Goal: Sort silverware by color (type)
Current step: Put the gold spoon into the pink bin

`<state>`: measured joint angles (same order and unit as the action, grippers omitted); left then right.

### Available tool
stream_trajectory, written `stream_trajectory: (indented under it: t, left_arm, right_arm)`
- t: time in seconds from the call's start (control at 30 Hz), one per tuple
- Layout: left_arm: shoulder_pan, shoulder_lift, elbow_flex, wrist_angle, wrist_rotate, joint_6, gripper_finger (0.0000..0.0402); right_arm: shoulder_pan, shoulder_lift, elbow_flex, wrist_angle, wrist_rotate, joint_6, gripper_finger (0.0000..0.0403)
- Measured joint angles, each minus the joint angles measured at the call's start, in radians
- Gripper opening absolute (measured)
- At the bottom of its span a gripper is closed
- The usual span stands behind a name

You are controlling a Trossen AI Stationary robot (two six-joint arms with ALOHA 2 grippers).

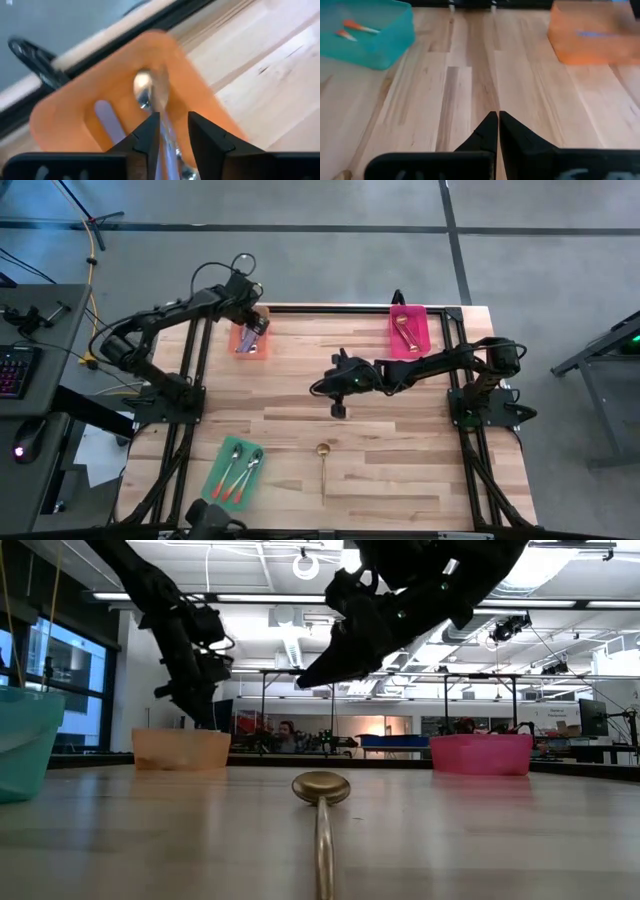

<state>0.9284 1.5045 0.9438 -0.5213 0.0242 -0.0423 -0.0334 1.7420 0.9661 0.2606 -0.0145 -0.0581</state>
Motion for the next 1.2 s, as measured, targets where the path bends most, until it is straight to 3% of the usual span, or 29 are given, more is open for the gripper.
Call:
stream_trajectory:
  t: [0.13,0.3,0.53,0.83,1.07,1.2]
  left_arm:
    - [-0.024,-0.057,-0.026,0.043,0.000,0.020,0.0107]
    - [-0.069,-0.202,-0.143,0.164,-0.001,-0.012,0.0108]
    - [-0.199,-0.472,-0.322,0.349,0.002,-0.050,0.0083]
    - [-0.423,-0.771,-0.563,0.589,0.124,-0.096,0.0051]
    - [-0.551,-0.847,-0.684,0.705,0.124,-0.139,0.0027]
    - [-0.590,-0.847,-0.703,0.706,0.123,-0.103,0.0014]
  right_arm:
    - [0.000,0.000,0.000,-0.018,0.028,0.082,0.0000]
    - [0.001,0.000,0.000,-0.050,0.069,0.183,0.0000]
    - [0.040,0.000,0.000,-0.123,0.124,0.316,0.0000]
    - [0.173,0.000,0.000,-0.250,0.248,0.494,0.0000]
    - [0.220,0.000,0.000,-0.306,0.250,0.594,0.0002]
    - [0.213,0.000,0.000,-0.316,0.250,0.601,0.0021]
